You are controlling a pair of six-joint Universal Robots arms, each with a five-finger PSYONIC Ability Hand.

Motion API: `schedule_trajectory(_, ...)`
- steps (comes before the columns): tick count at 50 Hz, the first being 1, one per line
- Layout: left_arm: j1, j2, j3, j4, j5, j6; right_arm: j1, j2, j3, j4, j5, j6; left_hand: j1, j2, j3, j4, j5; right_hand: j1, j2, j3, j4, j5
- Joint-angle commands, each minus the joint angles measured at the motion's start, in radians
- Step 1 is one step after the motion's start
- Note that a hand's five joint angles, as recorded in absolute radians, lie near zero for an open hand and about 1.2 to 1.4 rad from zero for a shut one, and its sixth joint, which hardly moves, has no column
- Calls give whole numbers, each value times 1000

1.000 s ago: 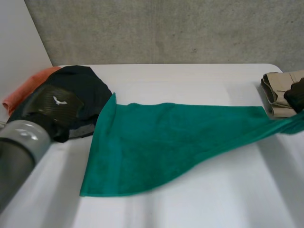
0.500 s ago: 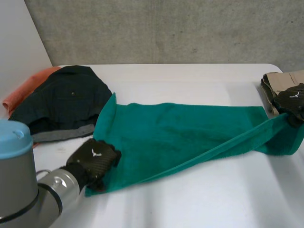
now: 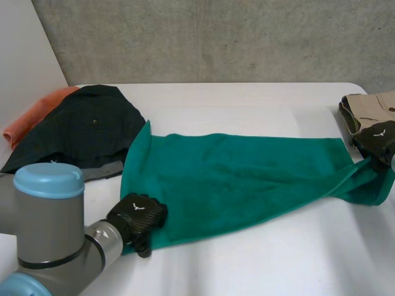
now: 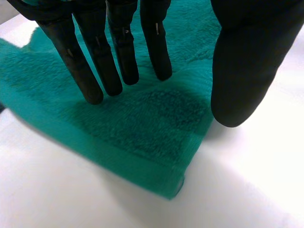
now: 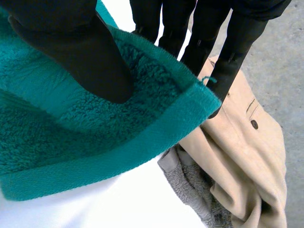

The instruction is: Fold the laundry.

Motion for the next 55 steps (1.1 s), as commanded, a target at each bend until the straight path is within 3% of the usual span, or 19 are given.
schedule_trajectory(1, -34, -27, 10, 59, -1, 3, 5, -1, 29, -3, -2, -1, 35, 52, 49, 56, 64, 250, 214, 203, 198, 207)
schedule_trajectory(16, -33, -73, 1, 156, -3, 13, 5, -4, 80, -7, -35, -5, 117, 134, 131, 138, 146, 250, 214, 203, 198, 207)
schedule_trajectory(23, -30, -69, -1, 234, -16, 14, 3, -4, 97, -7, -41, -8, 572, 589, 586, 593, 601, 250, 214, 203, 198, 207)
schedule_trajectory(29, -27, -72, 2, 346, -82, 19, 2, -9, 118, -10, -41, -12, 648, 665, 663, 669, 677, 250, 214, 203, 198, 207)
schedule_trajectory(32, -25, -78, 5, 354, -92, 19, 2, -13, 129, -21, -42, -12, 780, 797, 794, 801, 809, 250, 214, 203, 198, 207)
schedule_trajectory(40, -25, -50, 8, 337, -92, 20, -1, -33, 140, -23, -73, -12, 780, 797, 794, 801, 809, 250, 214, 203, 198, 207)
schedule_trajectory(48, -43, 76, -77, 225, -37, 14, -1, -56, 146, -23, -76, -11, -22, -6, -8, -2, 6, 250, 214, 203, 198, 207)
schedule_trajectory(55, -53, 57, -123, 226, 8, 19, 0, -56, 164, -26, -76, -14, -59, -42, -45, -38, -30, 250, 214, 203, 198, 207)
